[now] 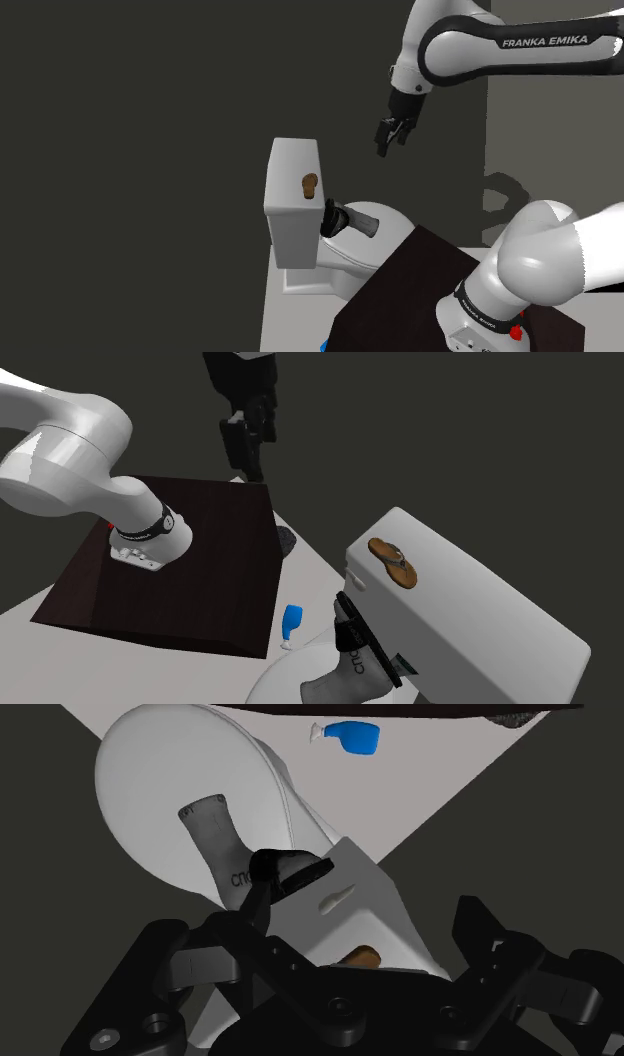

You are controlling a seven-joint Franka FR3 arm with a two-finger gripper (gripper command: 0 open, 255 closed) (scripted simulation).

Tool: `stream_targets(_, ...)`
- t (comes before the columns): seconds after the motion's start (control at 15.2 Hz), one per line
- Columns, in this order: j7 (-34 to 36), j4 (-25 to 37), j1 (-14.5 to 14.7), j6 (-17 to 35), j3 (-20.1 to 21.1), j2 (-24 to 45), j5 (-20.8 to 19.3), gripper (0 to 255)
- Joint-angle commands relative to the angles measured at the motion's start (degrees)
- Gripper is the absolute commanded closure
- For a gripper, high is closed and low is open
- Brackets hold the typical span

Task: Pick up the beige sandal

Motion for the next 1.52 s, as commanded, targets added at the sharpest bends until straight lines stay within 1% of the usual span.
stream_targets(0.0,1.87,-0.64,-0.18,4.58,0.61,3.22,0.09,0)
stream_targets(0.33,6.68,-0.43,-0.69,14.90,2.18,12.52,-0.13,0)
stream_targets(0.73,12.82,2.94,-1.59,25.62,3.75,25.21,-1.65,0)
stream_targets(1.12,19.55,9.49,-2.26,33.66,4.42,38.58,-4.73,0)
stream_targets(1.45,25.03,17.17,-1.98,38.06,3.73,49.74,-7.66,0)
